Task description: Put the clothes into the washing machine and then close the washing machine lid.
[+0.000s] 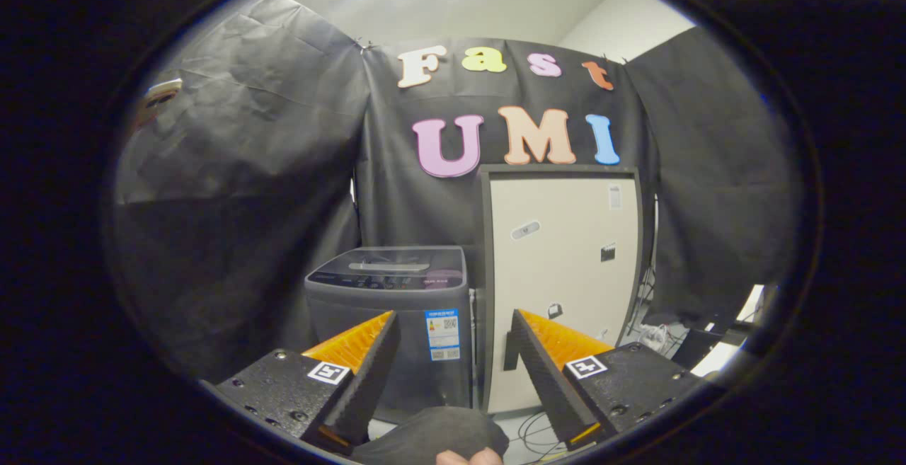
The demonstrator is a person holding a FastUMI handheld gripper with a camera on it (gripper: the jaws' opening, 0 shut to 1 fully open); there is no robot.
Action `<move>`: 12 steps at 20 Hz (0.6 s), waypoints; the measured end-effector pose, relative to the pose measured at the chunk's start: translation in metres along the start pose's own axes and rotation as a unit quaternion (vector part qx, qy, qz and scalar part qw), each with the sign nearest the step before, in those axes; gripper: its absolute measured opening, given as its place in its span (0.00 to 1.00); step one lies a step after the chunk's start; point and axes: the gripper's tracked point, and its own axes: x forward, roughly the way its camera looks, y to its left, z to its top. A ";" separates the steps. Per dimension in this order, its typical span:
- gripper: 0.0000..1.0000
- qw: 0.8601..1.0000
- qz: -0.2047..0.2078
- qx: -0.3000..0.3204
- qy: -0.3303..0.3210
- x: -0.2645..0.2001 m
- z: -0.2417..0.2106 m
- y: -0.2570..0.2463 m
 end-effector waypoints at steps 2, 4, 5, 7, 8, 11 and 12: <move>0.95 1.000 0.003 0.007 0.006 0.001 -0.002 0.002; 0.95 1.000 0.002 0.005 0.005 -0.001 0.000 0.001; 0.95 1.000 0.002 0.006 0.003 -0.002 0.003 0.001; 0.95 1.000 0.002 0.004 0.000 -0.002 0.005 0.003; 0.95 1.000 0.004 0.002 0.001 -0.002 0.004 0.004; 0.95 1.000 0.004 -0.008 -0.001 -0.003 0.007 0.004; 0.95 1.000 0.005 -0.009 -0.001 -0.003 0.006 0.005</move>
